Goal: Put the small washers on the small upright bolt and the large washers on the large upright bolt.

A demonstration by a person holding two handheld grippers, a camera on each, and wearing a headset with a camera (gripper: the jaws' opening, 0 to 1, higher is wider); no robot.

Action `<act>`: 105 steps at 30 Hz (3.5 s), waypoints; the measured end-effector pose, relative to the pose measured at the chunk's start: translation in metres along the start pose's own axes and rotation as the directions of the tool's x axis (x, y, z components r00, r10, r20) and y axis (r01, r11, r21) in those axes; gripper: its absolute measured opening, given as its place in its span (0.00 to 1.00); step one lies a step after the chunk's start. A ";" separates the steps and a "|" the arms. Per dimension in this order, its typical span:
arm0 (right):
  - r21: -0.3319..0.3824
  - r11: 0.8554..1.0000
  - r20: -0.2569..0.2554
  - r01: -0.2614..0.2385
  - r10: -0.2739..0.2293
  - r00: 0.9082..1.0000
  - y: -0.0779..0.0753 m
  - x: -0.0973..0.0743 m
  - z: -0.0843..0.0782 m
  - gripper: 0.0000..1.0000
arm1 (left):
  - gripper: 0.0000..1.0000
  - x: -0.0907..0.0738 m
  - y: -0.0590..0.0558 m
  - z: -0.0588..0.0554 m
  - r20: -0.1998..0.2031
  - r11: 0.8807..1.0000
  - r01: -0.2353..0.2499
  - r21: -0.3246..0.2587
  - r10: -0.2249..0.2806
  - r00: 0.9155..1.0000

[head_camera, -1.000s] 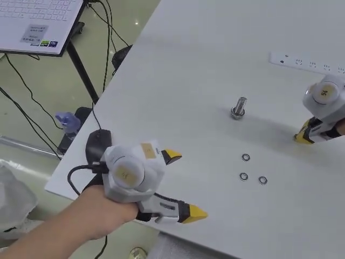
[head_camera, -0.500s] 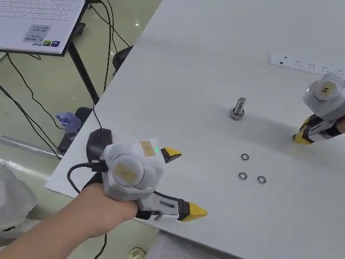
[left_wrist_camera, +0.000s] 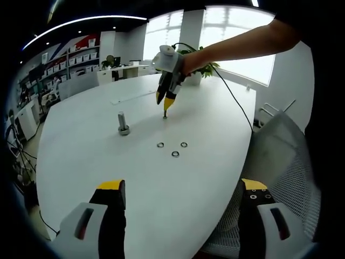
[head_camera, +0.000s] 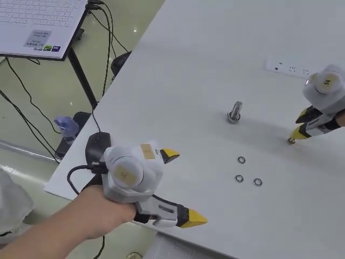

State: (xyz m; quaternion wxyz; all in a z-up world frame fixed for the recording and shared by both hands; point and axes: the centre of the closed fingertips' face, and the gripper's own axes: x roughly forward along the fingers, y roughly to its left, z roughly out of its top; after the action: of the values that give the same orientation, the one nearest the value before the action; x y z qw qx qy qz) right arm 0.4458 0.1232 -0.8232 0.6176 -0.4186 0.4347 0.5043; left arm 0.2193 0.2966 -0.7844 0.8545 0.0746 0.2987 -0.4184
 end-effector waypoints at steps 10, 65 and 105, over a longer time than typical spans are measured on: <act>-0.055 0.998 0.043 -0.020 0.022 0.999 0.024 -0.003 0.033 0.30 | 0.86 -0.005 -0.002 0.002 0.009 1.000 0.000 -0.007 0.000 1.000; -0.135 0.981 0.023 -0.142 0.146 0.989 0.142 0.047 0.007 0.26 | 0.84 -0.012 -0.005 0.011 0.041 1.000 0.007 0.003 -0.007 0.999; -0.157 0.983 -0.029 -0.099 0.095 0.995 0.147 0.050 0.007 0.13 | 0.77 -0.015 -0.013 0.006 0.036 1.000 0.012 -0.001 -0.011 0.999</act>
State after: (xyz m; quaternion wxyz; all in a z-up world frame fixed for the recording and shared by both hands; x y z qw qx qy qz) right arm 0.3071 0.1635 -0.8805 0.5524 -0.4500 0.4199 0.5622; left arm 0.2051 0.2960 -0.7692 0.8574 0.0647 0.2838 -0.4244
